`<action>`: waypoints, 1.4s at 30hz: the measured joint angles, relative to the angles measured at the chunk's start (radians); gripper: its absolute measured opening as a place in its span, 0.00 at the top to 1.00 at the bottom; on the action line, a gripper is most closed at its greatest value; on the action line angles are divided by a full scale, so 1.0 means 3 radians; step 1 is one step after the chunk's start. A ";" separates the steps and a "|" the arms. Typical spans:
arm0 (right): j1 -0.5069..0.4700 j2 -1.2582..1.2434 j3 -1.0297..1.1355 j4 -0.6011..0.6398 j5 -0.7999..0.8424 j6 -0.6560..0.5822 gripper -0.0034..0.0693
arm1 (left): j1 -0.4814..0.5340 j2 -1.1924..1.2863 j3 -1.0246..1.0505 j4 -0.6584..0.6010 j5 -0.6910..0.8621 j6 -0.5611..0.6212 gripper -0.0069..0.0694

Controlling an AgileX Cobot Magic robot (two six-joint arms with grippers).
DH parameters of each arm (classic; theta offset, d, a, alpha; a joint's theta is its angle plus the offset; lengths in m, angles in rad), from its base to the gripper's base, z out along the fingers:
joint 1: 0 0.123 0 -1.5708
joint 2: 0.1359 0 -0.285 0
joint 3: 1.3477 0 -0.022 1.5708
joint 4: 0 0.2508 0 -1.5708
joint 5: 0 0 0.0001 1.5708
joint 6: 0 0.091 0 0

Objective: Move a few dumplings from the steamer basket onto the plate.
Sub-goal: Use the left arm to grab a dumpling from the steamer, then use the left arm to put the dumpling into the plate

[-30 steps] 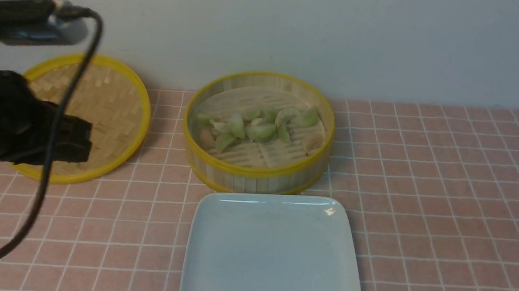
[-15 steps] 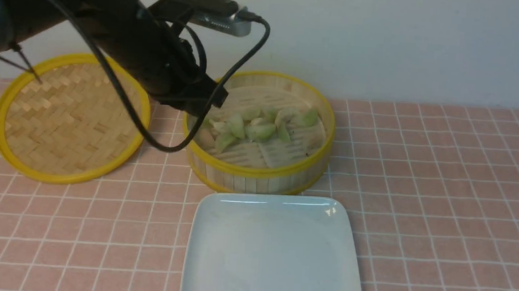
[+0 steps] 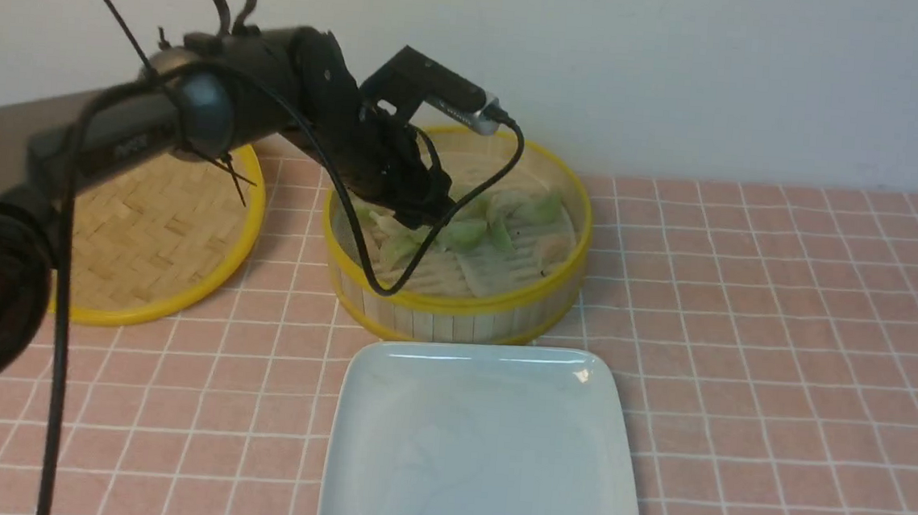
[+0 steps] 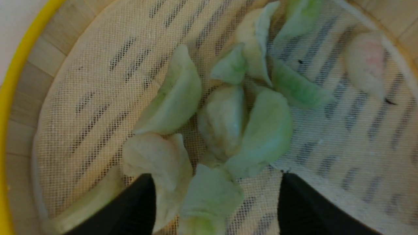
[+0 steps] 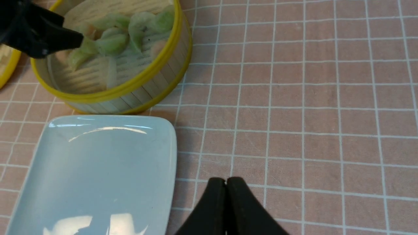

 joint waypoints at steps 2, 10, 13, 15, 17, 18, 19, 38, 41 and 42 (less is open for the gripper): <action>0.0000 0.0000 0.0000 0.0000 0.0000 0.0000 0.97 | 0.0000 0.0076 0.0000 0.0000 -0.0056 -0.0012 0.27; 0.0000 0.0000 0.0000 0.0023 0.0099 0.0000 0.97 | 0.0000 0.0000 -0.0059 0.0011 0.0296 -0.0158 0.78; 0.0000 0.0000 0.0000 0.0023 0.0128 0.0000 0.97 | -0.0011 -0.0287 -0.0125 0.0011 0.0669 -0.0249 0.77; 0.0000 0.0000 0.0000 0.0023 0.0128 0.0000 0.97 | -0.0011 -0.0524 -0.0149 0.0004 0.0985 -0.0321 0.77; 0.0000 0.0000 0.0000 0.0023 0.0128 0.0000 0.97 | -0.0021 -0.0756 -0.0155 -0.0041 0.1372 -0.0369 0.77; 0.0000 0.0000 0.0000 0.0023 0.0128 0.0000 0.97 | -0.0031 -0.0839 -0.0155 -0.0064 0.1582 -0.0383 0.77; 0.0000 0.0000 0.0000 0.0023 0.0128 0.0000 0.97 | -0.0040 -0.0909 -0.0155 -0.0087 0.1711 -0.0383 0.78; 0.0003 0.0342 -0.0031 0.0261 0.0232 -0.0478 0.97 | -0.0766 -0.0627 0.0917 -0.0142 0.1975 -0.0625 0.76; 0.0098 0.0604 -0.0162 0.0309 0.0317 -0.0631 0.97 | -0.0766 -0.0606 0.0912 -0.0142 0.1975 -0.0653 0.61; 0.0163 0.0708 -0.0241 0.0312 0.0331 -0.0659 0.97 | -0.0766 -0.0606 0.0886 -0.0142 0.1982 -0.0663 0.57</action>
